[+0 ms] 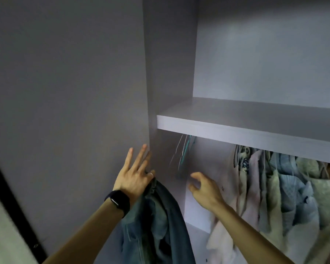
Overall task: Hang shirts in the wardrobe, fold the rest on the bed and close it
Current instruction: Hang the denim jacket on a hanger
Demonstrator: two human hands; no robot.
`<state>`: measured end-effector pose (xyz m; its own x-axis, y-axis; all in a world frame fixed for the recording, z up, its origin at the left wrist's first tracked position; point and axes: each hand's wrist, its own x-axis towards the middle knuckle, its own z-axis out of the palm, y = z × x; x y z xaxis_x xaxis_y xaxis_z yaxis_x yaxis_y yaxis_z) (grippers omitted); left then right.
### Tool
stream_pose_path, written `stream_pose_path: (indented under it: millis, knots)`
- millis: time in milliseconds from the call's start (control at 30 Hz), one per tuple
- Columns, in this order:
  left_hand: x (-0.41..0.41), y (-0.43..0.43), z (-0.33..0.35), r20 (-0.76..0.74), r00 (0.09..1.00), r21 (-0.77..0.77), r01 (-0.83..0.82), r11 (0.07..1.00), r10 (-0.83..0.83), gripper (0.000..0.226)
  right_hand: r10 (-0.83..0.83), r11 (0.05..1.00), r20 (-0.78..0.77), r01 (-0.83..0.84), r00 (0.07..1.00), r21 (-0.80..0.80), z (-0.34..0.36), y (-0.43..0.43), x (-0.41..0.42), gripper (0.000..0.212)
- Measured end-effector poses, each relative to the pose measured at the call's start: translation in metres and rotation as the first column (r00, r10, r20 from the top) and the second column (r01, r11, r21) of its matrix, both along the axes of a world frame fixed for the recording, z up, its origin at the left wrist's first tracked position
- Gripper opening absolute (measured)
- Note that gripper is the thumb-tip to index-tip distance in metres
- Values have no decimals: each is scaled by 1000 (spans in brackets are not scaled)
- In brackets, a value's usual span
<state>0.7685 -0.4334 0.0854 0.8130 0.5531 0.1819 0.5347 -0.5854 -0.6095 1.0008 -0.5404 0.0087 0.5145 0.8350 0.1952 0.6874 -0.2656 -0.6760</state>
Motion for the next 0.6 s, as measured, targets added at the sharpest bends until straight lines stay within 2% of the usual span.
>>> stream_pose_path:
  millis: [133, 200, 300, 367, 500, 600]
  knots:
    - [-9, 39, -3, 14, 997, 123, -76, 989, 75, 44, -117, 990, -111, 108, 987, -91, -19, 66, 16, 50]
    - [-12, 52, -11, 9, 998, 197, -64, 978, 63, 48, -196, 979, -124, 186, 973, -86, -33, 100, 20, 55]
    - [-15, 67, -24, 24, 1000, 296, -21, 955, 15, 58, -262, 963, -180, 247, 948, -104, -58, 140, 18, 76]
    - [-17, 74, -30, 39, 999, 350, -4, 937, -10, 64, -294, 955, -189, 280, 937, -101, -74, 158, 15, 83]
    - [-15, 76, -30, 61, 997, 409, 23, 912, -52, 74, -385, 920, -60, 378, 921, -102, -95, 174, 12, 55]
    - [-14, 74, -30, 81, 993, 423, 48, 905, -91, 75, -417, 909, -64, 413, 907, -60, -94, 171, 8, 43]
